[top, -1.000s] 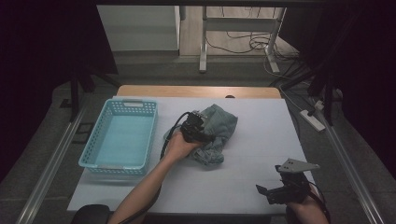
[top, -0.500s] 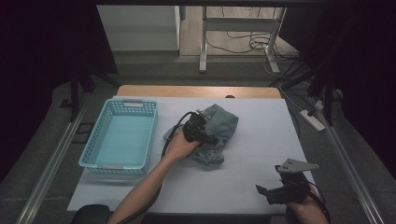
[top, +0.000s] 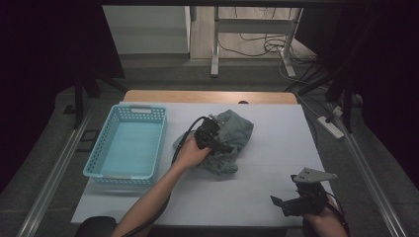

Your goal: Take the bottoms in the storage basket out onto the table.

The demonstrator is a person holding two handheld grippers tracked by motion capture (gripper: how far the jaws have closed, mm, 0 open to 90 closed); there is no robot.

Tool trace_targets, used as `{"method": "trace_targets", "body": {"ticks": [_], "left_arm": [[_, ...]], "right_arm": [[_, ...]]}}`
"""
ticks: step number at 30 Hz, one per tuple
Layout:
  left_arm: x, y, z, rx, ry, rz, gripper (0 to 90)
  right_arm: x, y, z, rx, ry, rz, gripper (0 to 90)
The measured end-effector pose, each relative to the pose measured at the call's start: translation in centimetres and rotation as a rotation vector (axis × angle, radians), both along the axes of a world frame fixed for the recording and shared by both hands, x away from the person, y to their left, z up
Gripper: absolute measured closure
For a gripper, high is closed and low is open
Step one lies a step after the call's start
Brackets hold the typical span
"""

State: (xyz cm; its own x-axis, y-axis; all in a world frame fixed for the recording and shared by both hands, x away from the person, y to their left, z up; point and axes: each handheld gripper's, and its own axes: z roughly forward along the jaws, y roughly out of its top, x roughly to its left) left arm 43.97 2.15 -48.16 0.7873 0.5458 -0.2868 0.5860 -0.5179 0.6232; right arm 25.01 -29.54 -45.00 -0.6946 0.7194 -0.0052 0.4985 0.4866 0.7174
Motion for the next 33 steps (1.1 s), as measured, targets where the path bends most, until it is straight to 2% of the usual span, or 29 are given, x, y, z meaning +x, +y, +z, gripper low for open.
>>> {"method": "trace_targets", "body": {"ticks": [7,15,19,26,33], "left_arm": [[-0.1,0.9,0.6,-0.090,0.003,0.033,0.0],[-0.6,1.3,1.1,-0.093,-0.045,0.029,0.0],[-0.9,1.4,1.4,-0.093,-0.048,0.000,0.0],[-1.4,1.6,1.8,-0.066,-0.070,-0.042,0.0],[-2.3,2.2,1.6,-0.115,-0.084,-0.045,0.0]], "right_arm": [[0.0,0.0,0.0,-0.001,0.001,-0.001,0.8],[0.0,0.0,0.0,-0.001,0.000,-0.001,0.7],[0.0,0.0,0.0,-0.002,-0.001,0.000,0.8],[0.0,0.0,0.0,-0.003,0.000,0.001,0.7],[0.0,0.0,0.0,-0.005,-0.001,0.002,0.8]]}}
